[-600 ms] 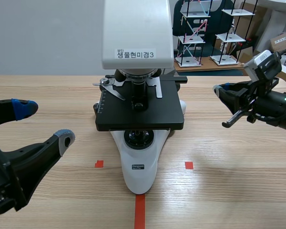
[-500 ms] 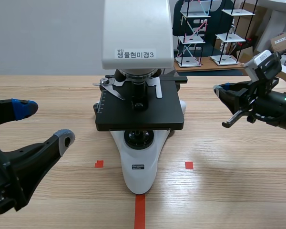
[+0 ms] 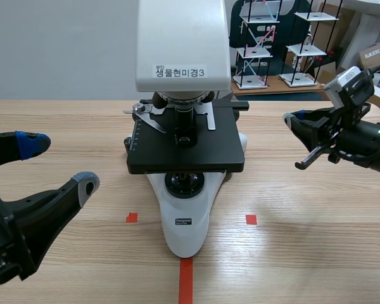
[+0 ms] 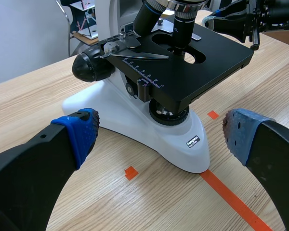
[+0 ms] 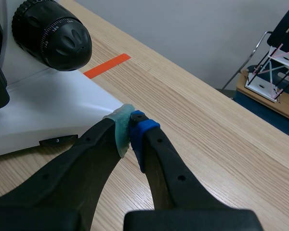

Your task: Return to the home posture

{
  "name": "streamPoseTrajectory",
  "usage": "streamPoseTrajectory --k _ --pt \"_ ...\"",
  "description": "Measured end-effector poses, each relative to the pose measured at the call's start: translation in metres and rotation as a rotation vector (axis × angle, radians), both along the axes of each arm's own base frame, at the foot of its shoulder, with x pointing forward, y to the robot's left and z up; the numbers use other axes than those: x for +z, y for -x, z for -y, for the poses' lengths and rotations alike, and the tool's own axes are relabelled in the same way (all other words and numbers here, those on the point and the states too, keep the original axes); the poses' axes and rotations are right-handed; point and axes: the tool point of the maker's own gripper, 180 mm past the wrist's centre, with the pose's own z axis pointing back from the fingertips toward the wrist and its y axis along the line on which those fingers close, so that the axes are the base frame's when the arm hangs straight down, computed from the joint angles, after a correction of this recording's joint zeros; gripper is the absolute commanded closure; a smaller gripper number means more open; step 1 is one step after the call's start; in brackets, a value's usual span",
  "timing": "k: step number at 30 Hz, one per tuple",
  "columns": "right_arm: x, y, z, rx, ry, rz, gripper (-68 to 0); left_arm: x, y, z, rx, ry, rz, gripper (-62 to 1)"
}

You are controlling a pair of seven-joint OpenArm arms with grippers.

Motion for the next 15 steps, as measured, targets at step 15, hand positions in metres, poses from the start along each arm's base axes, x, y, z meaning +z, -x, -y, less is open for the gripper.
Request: streamPoseTrajectory --k 15 --pt "0.0015 -0.0028 0.0035 -0.022 0.01 0.018 0.2 0.0001 0.0 0.0 0.0 0.0 0.0 -54.2"
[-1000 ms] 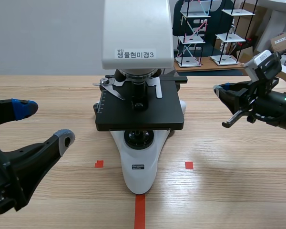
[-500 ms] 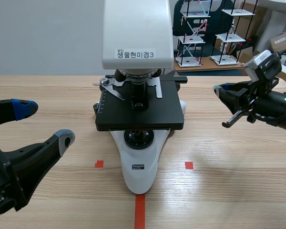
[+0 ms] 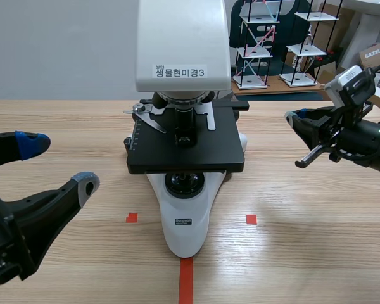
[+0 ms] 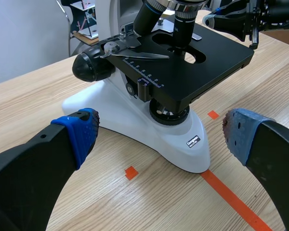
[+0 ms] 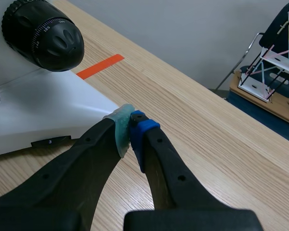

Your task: Return to the home posture

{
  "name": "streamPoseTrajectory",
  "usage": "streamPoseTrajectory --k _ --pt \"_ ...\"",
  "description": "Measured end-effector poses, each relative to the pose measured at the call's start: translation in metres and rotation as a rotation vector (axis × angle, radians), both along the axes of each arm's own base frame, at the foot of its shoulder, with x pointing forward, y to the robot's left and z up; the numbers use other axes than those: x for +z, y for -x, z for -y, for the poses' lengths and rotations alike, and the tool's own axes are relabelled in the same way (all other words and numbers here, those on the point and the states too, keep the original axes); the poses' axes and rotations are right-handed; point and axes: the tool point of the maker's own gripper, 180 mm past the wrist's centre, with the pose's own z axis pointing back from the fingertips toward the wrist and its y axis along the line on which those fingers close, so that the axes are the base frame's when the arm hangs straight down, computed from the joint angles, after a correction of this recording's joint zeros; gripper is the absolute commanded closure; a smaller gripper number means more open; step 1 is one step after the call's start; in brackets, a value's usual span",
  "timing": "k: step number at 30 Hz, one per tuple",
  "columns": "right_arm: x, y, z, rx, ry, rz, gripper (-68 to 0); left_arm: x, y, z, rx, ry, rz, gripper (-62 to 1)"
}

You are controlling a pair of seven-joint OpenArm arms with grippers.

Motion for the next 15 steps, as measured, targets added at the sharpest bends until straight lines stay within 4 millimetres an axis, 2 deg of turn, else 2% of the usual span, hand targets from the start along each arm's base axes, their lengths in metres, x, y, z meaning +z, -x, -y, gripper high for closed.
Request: streamPoseTrajectory --k 11,15 --pt "0.0007 0.0 -0.0002 0.001 -0.002 0.003 -0.3 0.0 0.0 0.0 0.0 0.0 0.0 -54.2" --pt "0.0061 0.003 -0.0022 0.011 -0.034 0.033 -8.2 -0.0001 0.0 0.0 0.0 0.0 0.0 -54.2"
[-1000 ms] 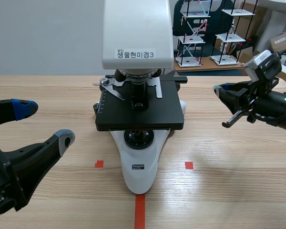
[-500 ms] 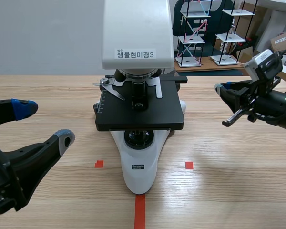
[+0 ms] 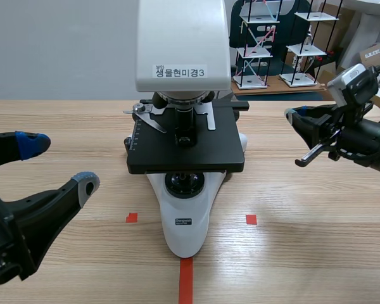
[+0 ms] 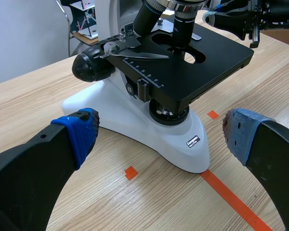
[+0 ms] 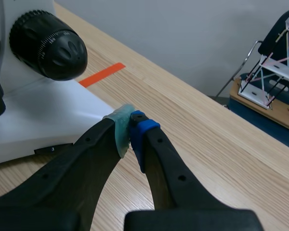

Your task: Return to the home posture

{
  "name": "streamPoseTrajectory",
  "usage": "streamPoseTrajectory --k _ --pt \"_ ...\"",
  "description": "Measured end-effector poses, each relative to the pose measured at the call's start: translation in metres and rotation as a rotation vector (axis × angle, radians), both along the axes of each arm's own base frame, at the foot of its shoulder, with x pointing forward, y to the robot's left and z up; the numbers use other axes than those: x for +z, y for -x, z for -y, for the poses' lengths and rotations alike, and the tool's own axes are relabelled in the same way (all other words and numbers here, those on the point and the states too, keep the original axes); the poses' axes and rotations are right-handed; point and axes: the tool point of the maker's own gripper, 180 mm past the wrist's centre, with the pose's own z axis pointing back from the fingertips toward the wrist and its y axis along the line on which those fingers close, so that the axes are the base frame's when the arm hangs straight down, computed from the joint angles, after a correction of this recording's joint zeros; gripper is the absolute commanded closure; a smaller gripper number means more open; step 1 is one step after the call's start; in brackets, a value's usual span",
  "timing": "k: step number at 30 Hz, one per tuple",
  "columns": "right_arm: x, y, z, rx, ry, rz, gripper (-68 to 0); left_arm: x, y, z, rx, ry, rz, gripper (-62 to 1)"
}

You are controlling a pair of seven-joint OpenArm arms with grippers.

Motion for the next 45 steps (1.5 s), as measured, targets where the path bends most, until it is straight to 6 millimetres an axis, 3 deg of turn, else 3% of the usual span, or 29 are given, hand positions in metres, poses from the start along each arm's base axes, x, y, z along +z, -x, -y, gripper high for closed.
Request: streamPoseTrajectory --k 3,7,12,16,22,27,32,45 --pt "-0.006 0.009 0.0 0.002 0.005 -0.011 -21.0 0.0 0.0 0.0 0.0 0.0 0.0 -54.2" --pt "-0.015 0.037 -0.002 0.02 -0.004 -0.042 -38.3 0.0 0.0 0.0 0.0 0.0 0.0 -54.2" --pt "-0.003 0.076 0.003 -0.026 -0.087 -0.04 -50.5 0.0 0.0 0.0 0.0 0.0 0.0 -54.2" --pt "0.019 0.111 -0.001 -0.018 -0.081 -0.016 -54.6 0.0 0.0 0.0 -0.001 -0.002 0.0 -54.2" --pt "0.05 0.167 -0.03 0.061 -0.037 -0.016 -57.8 0.0 0.0 0.0 -0.001 -0.002 0.001 -54.2" --pt "0.065 0.195 -0.042 0.043 -0.074 -0.031 -57.8 0.0 0.0 0.0 -0.001 -0.002 0.0 -54.2" --pt "0.049 0.202 -0.044 0.017 -0.057 -0.109 -57.8 0.0 0.0 0.0 -0.001 -0.002 0.0 -54.2" --pt "0.049 0.199 -0.042 0.008 -0.064 -0.102 -57.8 0.0 0.0 0.0 -0.001 -0.003 0.0 -54.2"
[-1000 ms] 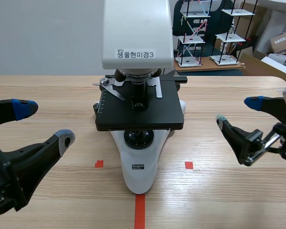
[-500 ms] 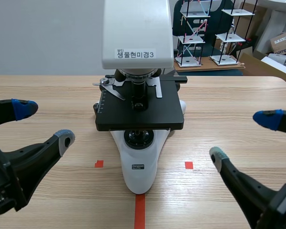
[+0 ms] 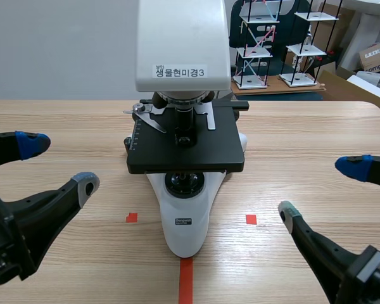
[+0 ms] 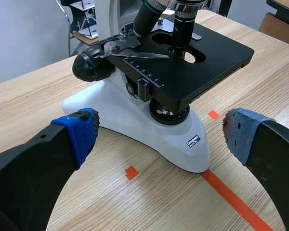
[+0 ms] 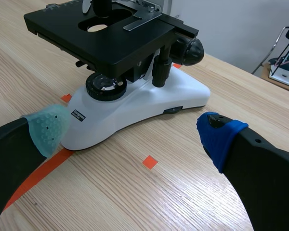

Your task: Return to the home posture

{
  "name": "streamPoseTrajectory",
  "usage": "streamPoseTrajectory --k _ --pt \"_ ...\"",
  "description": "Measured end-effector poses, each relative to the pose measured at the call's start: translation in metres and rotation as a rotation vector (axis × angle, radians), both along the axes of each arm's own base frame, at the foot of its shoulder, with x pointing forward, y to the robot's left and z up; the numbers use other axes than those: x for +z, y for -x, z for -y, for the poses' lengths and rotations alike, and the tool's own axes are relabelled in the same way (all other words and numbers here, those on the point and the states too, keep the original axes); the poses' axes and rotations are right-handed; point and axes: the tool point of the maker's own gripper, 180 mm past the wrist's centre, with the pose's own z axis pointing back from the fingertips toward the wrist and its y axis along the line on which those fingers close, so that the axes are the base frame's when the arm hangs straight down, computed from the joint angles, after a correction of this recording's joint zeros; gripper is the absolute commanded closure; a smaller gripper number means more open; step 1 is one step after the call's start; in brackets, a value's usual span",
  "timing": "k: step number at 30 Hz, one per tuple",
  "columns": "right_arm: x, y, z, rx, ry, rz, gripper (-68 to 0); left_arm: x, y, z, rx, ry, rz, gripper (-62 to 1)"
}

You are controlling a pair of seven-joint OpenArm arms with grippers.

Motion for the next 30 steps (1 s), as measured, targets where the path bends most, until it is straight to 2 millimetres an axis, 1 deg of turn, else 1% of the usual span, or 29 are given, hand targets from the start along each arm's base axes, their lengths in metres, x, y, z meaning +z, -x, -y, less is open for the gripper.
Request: streamPoseTrajectory --k 2,6,30 --pt "0.0043 0.0 -0.0007 0.003 -0.015 0.019 -57.8 0.0 0.0 0.0 0.0 0.0 0.0 -54.2" --pt "0.0063 -0.0002 -0.001 0.004 -0.022 0.028 -57.8 0.0 0.0 0.0 0.0 0.0 0.0 -54.2" --pt "0.0032 0.0 -0.0005 0.002 -0.011 0.014 -57.8 0.0 0.0 -0.0001 0.0 0.0 0.0 -54.2"
